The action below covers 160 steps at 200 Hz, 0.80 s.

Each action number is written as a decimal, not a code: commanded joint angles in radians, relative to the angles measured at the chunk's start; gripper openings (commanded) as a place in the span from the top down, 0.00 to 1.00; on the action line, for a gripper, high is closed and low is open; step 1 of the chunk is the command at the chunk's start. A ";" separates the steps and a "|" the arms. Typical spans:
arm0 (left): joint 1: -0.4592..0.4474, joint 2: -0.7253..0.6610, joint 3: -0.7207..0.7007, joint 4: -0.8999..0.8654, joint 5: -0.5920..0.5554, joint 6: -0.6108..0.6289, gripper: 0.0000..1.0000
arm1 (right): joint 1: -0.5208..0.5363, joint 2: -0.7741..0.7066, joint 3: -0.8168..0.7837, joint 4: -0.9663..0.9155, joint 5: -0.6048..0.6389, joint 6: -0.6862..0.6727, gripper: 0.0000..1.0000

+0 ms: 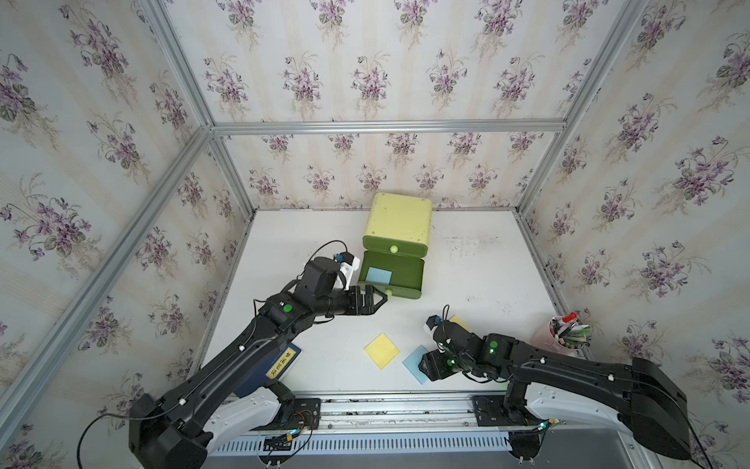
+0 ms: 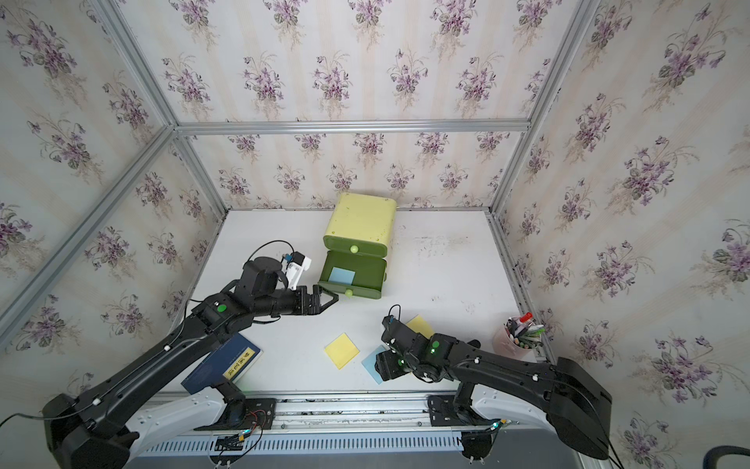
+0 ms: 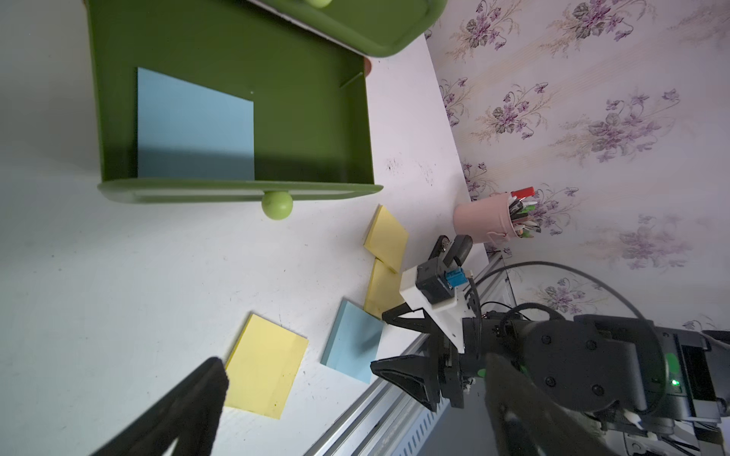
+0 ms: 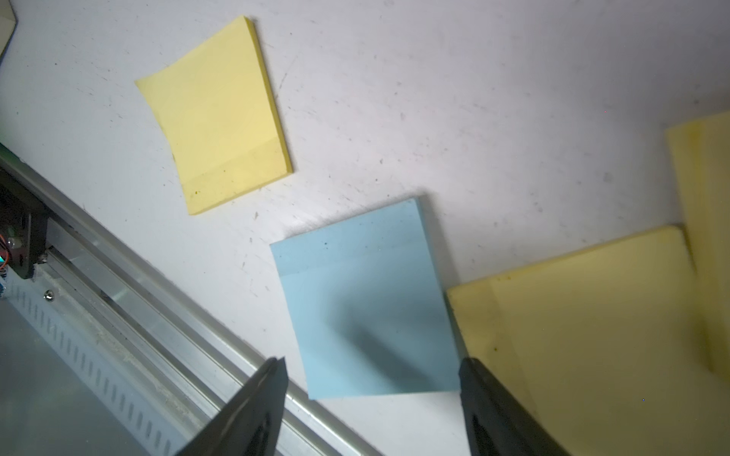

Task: Please put the sticky notes in the drawer by color
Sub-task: Place the sticky notes in the drawer, then pick up the sticky notes from the center of the board.

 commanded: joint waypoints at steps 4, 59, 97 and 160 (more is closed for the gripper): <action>0.001 -0.053 -0.076 0.111 0.013 -0.055 0.00 | 0.003 0.029 0.017 0.018 0.019 0.009 0.26; 0.000 -0.086 -0.180 0.154 -0.002 -0.074 0.00 | 0.013 0.193 0.087 0.008 0.020 -0.059 0.21; 0.000 -0.099 -0.201 0.129 -0.019 -0.061 0.00 | 0.071 0.294 0.147 -0.016 0.032 -0.084 0.05; 0.000 -0.125 -0.215 0.100 -0.036 -0.044 0.00 | 0.126 0.425 0.218 -0.098 0.129 -0.117 0.06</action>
